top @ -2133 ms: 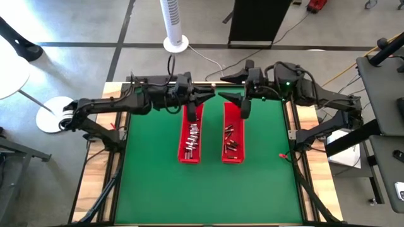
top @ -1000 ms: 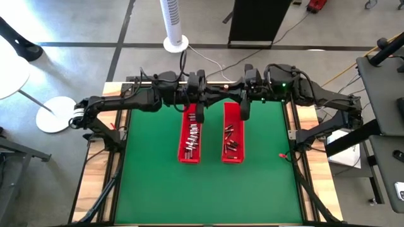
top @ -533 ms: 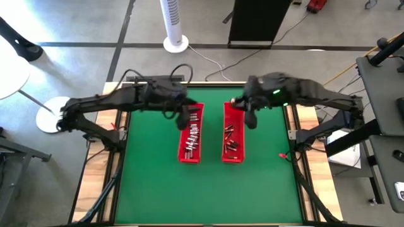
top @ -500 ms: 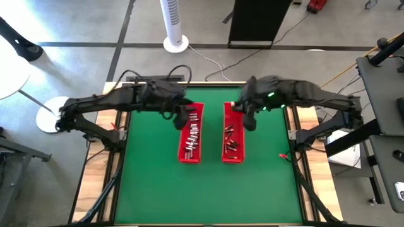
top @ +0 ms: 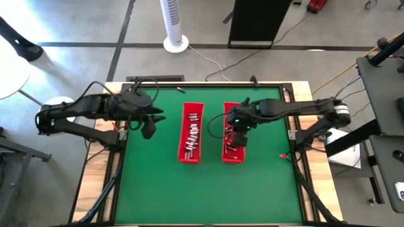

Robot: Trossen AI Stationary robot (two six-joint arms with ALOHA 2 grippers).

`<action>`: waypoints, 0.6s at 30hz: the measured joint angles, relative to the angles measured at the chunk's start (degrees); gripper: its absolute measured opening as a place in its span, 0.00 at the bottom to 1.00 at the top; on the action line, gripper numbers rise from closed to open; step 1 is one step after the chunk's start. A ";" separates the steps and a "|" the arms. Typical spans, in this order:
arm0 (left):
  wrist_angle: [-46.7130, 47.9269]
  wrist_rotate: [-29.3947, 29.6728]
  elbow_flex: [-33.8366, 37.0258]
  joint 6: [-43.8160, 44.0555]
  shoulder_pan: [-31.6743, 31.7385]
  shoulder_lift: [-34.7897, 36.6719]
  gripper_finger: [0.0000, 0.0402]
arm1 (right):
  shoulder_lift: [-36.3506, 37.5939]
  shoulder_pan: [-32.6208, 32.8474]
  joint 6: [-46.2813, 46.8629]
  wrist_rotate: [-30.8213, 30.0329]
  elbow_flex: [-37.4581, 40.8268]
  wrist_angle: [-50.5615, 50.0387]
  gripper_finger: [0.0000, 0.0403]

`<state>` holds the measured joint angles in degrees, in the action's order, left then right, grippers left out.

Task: Sort batteries
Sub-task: Put the black battery into the right red bin

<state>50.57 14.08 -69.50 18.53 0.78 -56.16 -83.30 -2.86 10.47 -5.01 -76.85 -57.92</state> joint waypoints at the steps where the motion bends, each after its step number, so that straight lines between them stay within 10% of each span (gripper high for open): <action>1: -0.81 0.32 2.52 0.74 0.00 1.63 0.29 | -0.98 -0.12 -0.20 -0.12 0.96 0.38 0.10; 8: -10.27 14.53 19.88 11.81 0.09 9.89 0.29 | -6.33 -0.28 -2.90 -1.01 8.68 9.06 0.10; 18: -14.99 8.47 29.36 18.09 -0.04 10.37 0.29 | -10.79 -0.28 -2.06 -0.87 15.72 17.68 0.10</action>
<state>35.58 22.55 -40.14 36.62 0.73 -45.79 -94.09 -3.14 8.40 -5.88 -61.13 -40.24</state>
